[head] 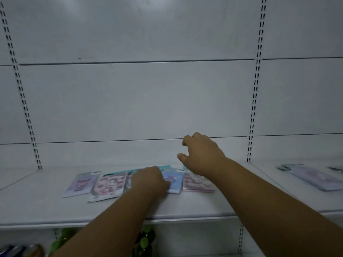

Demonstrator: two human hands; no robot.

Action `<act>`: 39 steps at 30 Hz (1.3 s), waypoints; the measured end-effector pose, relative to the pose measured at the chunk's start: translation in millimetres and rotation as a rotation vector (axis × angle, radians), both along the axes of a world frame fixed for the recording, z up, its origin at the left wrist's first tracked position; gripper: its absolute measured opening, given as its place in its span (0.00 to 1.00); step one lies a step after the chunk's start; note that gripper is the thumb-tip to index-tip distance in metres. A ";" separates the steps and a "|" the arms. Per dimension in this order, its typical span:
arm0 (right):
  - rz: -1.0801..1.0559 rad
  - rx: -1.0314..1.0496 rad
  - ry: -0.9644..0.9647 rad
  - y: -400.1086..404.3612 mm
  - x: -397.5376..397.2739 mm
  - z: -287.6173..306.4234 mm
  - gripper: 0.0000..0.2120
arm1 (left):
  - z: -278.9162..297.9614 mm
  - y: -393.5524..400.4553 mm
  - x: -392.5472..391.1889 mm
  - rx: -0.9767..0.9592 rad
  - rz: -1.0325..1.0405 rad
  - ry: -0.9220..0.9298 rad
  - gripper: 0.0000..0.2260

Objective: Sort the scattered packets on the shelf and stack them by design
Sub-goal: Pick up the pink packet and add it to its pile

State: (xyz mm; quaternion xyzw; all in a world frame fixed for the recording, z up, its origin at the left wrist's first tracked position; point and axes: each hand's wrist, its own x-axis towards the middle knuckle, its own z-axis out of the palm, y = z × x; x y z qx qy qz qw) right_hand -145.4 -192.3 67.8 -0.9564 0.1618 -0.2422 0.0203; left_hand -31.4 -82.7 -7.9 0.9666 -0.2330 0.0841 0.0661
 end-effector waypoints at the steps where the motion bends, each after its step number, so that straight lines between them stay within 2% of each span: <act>1: -0.021 0.006 0.005 -1.3 0.0 -1.1 0.21 | 1.9 -2.1 1.8 -0.017 0.005 0.001 0.22; 4: -0.068 0.014 0.021 -5.3 -0.8 -5.1 0.20 | 0.9 -7.1 3.6 -0.042 0.016 0.043 0.19; 7: -0.094 0.021 0.042 -8.8 0.2 -7.9 0.20 | -3.0 -13.4 1.0 -0.035 0.004 0.061 0.24; 12: -0.117 0.066 0.059 -15.7 4.0 -14.5 0.19 | 6.6 -16.1 4.1 -0.152 -0.005 0.152 0.23; 14: -0.137 0.100 0.087 -21.0 5.8 -21.3 0.18 | 12.0 -12.4 3.5 -0.345 -0.011 0.193 0.18; 17: -0.193 0.157 0.168 -29.6 7.6 -32.3 0.19 | 21.4 1.0 0.5 -0.732 -0.067 0.217 0.09; 19: -0.230 0.185 0.251 -32.6 11.2 -42.0 0.23 | 29.9 11.7 -6.7 -1.016 -0.142 0.266 0.04; 21: -0.275 0.226 0.343 -31.7 18.2 -54.4 0.30 | 41.0 23.3 -17.6 -1.205 -0.206 0.323 0.02; 24: -0.351 0.271 0.435 -24.8 32.1 -68.4 0.36 | 50.6 39.1 -32.2 -1.308 -0.295 0.420 0.02; 27: -0.395 0.286 0.433 -22.6 43.2 -70.5 0.33 | 48.6 50.3 -38.5 -1.311 -0.330 0.469 0.03; 32: -0.437 0.443 0.217 -24.3 45.3 -69.8 0.38 | 39.8 60.4 -38.9 -1.303 -0.317 0.479 0.03; 36: -0.340 0.518 -0.038 -26.9 29.0 -58.7 0.21 | 37.6 54.5 -40.2 -1.287 -0.301 0.485 0.05; 39: -0.296 0.556 -0.312 -37.1 3.3 -47.0 0.16 | 39.7 39.0 -45.3 -1.283 -0.296 0.503 0.01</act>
